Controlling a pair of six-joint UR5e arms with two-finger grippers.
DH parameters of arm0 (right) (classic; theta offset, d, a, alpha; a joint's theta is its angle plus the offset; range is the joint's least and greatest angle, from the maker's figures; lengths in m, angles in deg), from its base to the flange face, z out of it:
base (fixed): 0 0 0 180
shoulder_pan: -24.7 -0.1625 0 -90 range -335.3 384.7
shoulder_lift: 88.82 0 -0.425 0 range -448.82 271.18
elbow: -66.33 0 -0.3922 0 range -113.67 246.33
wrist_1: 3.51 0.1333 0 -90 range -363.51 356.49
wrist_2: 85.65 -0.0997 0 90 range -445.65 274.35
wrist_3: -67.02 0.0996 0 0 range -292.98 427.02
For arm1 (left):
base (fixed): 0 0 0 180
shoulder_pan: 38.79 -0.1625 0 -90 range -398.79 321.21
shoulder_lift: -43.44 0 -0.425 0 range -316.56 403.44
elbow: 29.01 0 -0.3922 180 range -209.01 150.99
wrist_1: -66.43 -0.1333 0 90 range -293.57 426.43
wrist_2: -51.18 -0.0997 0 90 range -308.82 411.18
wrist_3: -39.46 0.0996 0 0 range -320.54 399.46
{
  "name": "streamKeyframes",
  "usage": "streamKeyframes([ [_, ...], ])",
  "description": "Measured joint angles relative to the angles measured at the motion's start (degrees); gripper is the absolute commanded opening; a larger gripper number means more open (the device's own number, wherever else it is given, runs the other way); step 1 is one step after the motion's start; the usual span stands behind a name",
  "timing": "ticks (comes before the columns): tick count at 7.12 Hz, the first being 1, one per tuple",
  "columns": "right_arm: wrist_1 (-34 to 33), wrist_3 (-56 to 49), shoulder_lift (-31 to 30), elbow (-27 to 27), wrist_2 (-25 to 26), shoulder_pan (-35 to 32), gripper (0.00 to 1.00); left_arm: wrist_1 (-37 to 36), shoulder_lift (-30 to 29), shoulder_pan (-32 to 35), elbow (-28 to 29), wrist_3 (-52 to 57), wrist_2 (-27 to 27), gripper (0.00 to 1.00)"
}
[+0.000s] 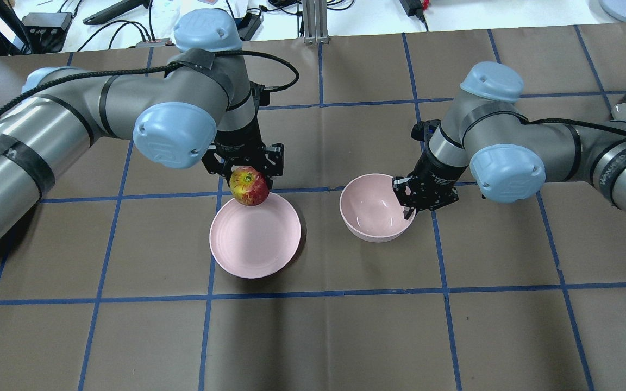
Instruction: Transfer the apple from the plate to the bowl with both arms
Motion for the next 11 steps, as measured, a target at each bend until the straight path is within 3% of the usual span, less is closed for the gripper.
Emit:
streamKeyframes([
  [1, -0.30, 0.22, 0.73, 0.02, 0.25, -0.14, 0.97, 1.05, -0.30, 0.09, 1.17, -2.33, 0.65, 0.15],
  [3, -0.61, 0.02, 0.90, -0.24, 2.21, -0.14, 1.00, 1.31, -0.78, 0.45, 1.89, -5.85, 2.12, 0.15],
  [5, 0.90, -0.12, -0.22, -3.98, 4.53, 0.48, 1.00, -2.31, -2.10, 3.52, 2.06, -15.06, 5.21, 0.15],
  [7, 9.36, -0.08, -3.31, -14.02, 9.96, 1.88, 1.00, -15.01, -7.75, 10.47, 2.26, -26.87, 7.24, 0.16],
  [9, 17.01, -0.22, -4.68, -24.15, 14.16, 5.25, 1.00, -20.40, -11.59, 14.58, 1.90, -31.87, 8.34, 0.16],
  [10, 18.44, -0.25, -4.91, -26.61, 15.26, 6.45, 1.00, -20.87, -12.26, 15.79, 1.45, -32.25, 9.57, 0.19],
  [11, 19.06, -0.24, -4.99, -27.49, 15.84, 7.00, 1.00, -20.92, -12.57, 16.50, 1.25, -32.22, 10.75, 0.40],
])
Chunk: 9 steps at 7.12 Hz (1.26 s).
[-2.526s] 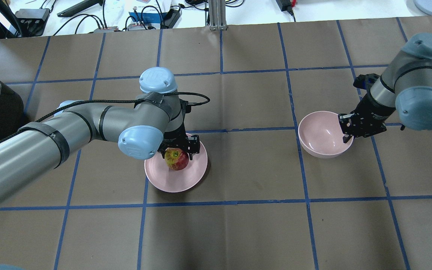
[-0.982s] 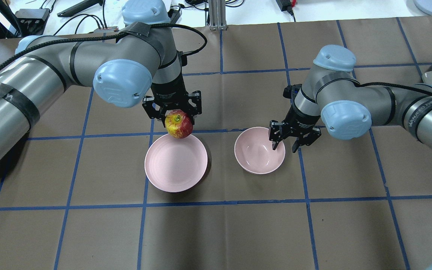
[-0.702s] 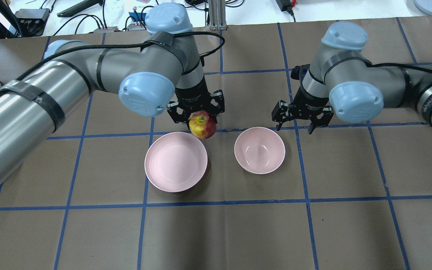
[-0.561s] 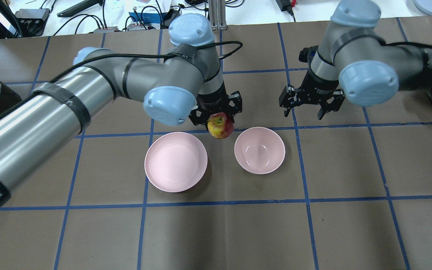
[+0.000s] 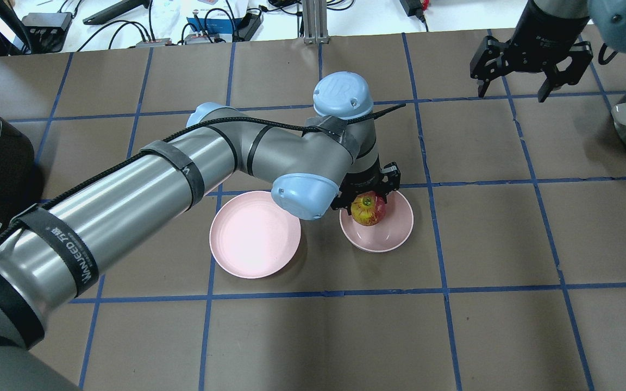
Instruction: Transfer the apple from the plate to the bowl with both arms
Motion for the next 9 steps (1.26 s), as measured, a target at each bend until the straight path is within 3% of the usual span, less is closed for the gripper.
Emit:
streamKeyframes([
  [1, 0.26, 0.00, 0.00, -0.20, 0.25, 0.28, 1.00, 0.14, -0.23, 0.28, -0.06, 0.04, 1.19, 0.95],
  [5, 0.41, -0.23, -0.05, 0.66, 0.72, 1.28, 1.00, 2.00, 2.62, 0.19, -0.01, 2.97, 1.96, 0.97],
  [9, 0.18, 0.09, -2.15, 1.06, -0.64, -1.11, 1.00, 25.62, 17.95, -9.04, 0.68, 16.89, -2.68, 1.00],
])
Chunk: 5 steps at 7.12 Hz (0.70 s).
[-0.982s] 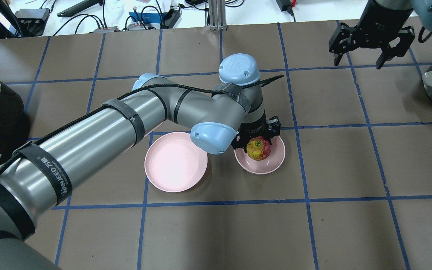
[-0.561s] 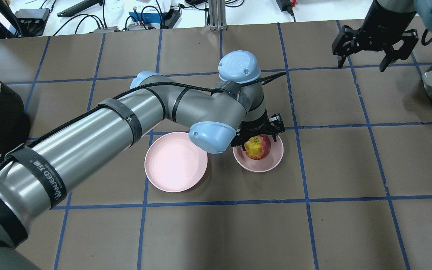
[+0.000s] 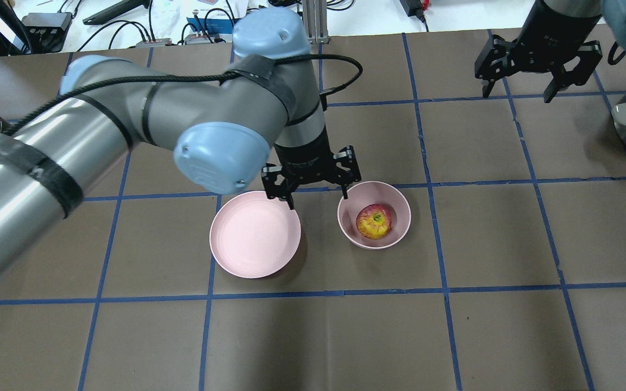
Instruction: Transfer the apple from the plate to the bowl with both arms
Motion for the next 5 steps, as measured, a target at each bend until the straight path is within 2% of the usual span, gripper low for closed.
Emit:
streamKeyframes([
  [2, -0.52, 0.28, -0.23, 0.05, -0.17, -3.39, 1.00, 4.18, 5.35, -6.27, 0.64, 9.91, -4.60, 1.00],
  [5, -0.78, -0.50, -0.02, 0.24, -0.13, -5.63, 1.00, 5.15, 4.73, -10.56, 4.81, 16.48, -8.57, 1.00],
])
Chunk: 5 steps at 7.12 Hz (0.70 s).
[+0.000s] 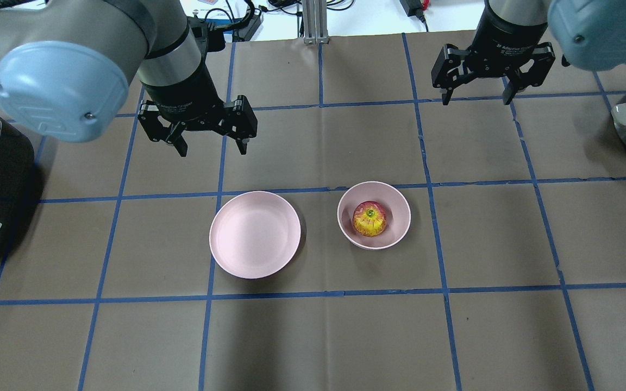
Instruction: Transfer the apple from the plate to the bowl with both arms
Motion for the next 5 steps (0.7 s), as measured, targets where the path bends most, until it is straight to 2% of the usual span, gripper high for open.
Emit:
streamKeyframes([
  [2, 0.05, -0.09, 0.15, 0.21, 0.06, -0.08, 1.00, 2.85, -3.64, 0.03, 5.61, 0.17, -1.33, 1.00],
  [5, 0.05, -0.10, 0.08, 0.34, 0.07, -0.06, 1.00, 4.39, -4.88, 0.32, 7.44, -0.28, -1.13, 1.00],
])
